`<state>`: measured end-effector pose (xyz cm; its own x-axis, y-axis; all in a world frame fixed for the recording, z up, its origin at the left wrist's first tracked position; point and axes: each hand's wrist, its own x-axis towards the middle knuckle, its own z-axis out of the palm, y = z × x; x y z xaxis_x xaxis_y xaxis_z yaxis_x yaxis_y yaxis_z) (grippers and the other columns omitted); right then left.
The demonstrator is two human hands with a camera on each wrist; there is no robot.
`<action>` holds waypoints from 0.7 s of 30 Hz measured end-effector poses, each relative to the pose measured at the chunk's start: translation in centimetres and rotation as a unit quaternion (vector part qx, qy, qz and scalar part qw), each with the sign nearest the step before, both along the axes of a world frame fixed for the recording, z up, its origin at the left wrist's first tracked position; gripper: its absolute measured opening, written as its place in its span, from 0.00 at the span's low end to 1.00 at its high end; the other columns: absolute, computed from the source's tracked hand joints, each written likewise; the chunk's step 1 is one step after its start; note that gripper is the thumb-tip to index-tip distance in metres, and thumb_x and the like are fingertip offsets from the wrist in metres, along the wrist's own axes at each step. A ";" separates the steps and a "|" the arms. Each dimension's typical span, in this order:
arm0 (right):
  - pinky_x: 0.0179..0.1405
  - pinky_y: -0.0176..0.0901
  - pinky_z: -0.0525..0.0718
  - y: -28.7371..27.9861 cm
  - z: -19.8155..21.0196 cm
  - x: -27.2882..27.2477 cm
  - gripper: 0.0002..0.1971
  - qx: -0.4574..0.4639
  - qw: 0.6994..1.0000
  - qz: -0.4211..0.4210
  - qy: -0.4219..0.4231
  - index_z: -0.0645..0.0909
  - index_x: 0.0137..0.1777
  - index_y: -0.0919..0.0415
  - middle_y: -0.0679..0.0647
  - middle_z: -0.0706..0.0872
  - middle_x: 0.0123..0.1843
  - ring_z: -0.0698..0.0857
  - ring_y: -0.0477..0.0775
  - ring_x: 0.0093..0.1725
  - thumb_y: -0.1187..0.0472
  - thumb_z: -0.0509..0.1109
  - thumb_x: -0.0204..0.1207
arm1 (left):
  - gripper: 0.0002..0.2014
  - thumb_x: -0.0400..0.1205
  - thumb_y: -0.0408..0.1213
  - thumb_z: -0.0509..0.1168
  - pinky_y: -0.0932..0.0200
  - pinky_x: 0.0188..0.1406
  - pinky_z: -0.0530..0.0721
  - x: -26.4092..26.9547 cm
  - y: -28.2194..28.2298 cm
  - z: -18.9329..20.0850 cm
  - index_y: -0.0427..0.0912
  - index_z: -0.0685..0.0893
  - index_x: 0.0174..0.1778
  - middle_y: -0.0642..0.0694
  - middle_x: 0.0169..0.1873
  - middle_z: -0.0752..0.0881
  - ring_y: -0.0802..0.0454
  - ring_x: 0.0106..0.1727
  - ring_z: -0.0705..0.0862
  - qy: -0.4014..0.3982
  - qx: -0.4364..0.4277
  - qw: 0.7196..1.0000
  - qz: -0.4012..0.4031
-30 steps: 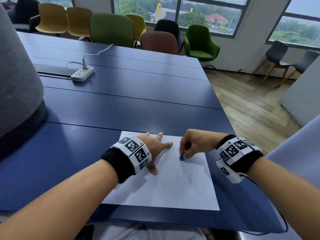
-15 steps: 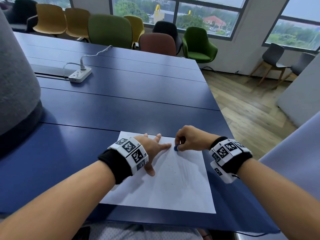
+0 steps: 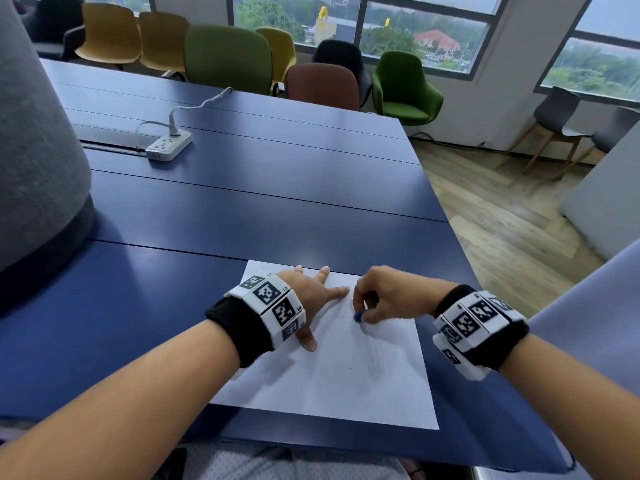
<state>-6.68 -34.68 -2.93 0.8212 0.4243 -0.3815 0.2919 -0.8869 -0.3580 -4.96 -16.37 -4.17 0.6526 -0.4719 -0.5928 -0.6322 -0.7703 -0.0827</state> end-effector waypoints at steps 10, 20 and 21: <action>0.31 0.31 0.75 0.0 0.5 -1.0 0.04 0.001 1.000 0.004 0.009 0.87 0.45 0.57 0.47 0.84 0.34 0.77 0.42 0.29 0.59 0.77 0.71 | 0.60 0.70 0.56 0.79 0.33 0.74 0.68 -0.1 0.1 0.3 0.65 0.37 0.84 0.47 0.86 0.37 0.29 0.85 0.48 -0.004 0.000 1.000 -0.004; 0.33 0.38 0.77 1.3 0.2 -1.5 0.04 0.008 1.000 0.018 -0.006 0.87 0.43 0.56 0.49 0.85 0.35 0.77 0.43 0.29 0.60 0.77 0.69 | 0.60 0.70 0.57 0.79 0.32 0.74 0.68 0.0 0.2 0.0 0.68 0.37 0.84 0.47 0.87 0.38 0.28 0.85 0.48 -0.009 -0.004 1.000 -0.009; 0.32 0.35 0.77 1.4 0.2 -2.2 0.04 0.007 0.999 0.038 0.028 0.88 0.44 0.57 0.46 0.84 0.34 0.77 0.42 0.29 0.60 0.77 0.69 | 0.60 0.70 0.57 0.79 0.32 0.74 0.67 0.0 0.2 0.0 0.67 0.37 0.84 0.47 0.86 0.37 0.28 0.85 0.47 -0.006 -0.001 1.000 -0.007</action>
